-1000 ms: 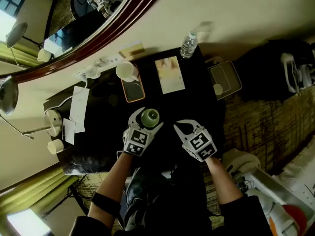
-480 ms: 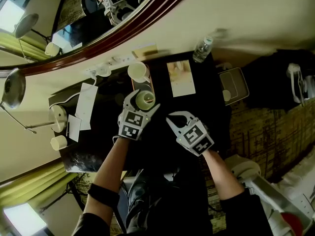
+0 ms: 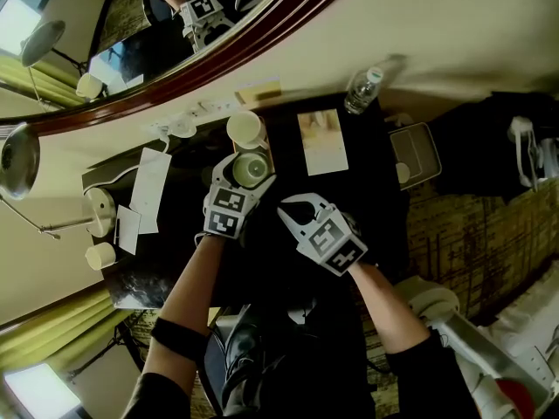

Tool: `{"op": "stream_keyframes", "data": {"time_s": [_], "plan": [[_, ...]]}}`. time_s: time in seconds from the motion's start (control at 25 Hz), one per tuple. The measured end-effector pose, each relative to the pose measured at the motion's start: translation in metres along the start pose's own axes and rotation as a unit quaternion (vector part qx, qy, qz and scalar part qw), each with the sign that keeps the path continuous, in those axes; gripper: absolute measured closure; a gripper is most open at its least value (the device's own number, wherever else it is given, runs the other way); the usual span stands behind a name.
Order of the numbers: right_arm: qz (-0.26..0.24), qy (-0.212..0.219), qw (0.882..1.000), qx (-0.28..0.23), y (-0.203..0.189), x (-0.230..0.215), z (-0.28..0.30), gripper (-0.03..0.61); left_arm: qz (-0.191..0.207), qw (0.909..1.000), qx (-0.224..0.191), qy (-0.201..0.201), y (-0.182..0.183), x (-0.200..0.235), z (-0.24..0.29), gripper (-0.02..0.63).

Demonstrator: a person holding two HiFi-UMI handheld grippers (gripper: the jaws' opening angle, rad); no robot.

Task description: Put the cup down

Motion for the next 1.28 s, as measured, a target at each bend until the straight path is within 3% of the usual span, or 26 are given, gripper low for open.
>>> {"op": "stream_keyframes", "data": {"time_s": [0.64,0.84,1.28], "plan": [[0.012,-0.004,1.0,0.004,-0.009,0.0,0.005,0.569,-0.016,0.9997,-0.019,0.006,-0.009,0.01,0.01,0.216],[0.013,-0.006,1.0,0.004,-0.011,0.001,0.004,0.569,-0.007,0.9995,-0.028,0.012,-0.011,0.009,0.012,0.141],[0.012,-0.024,1.0,0.004,-0.012,0.007,-0.02,0.569,-0.006,0.9989,-0.028,0.038,-0.01,-0.003,-0.04,0.141]]}}
Point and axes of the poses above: the fingertips, and each gripper's own axes: z forward along the fingers, x to its left, y out of its top, the point moved 8 cm from there along -z, backward along the fingers, and after that the axes turned 2 degrees about y, right-handed, at the moved point
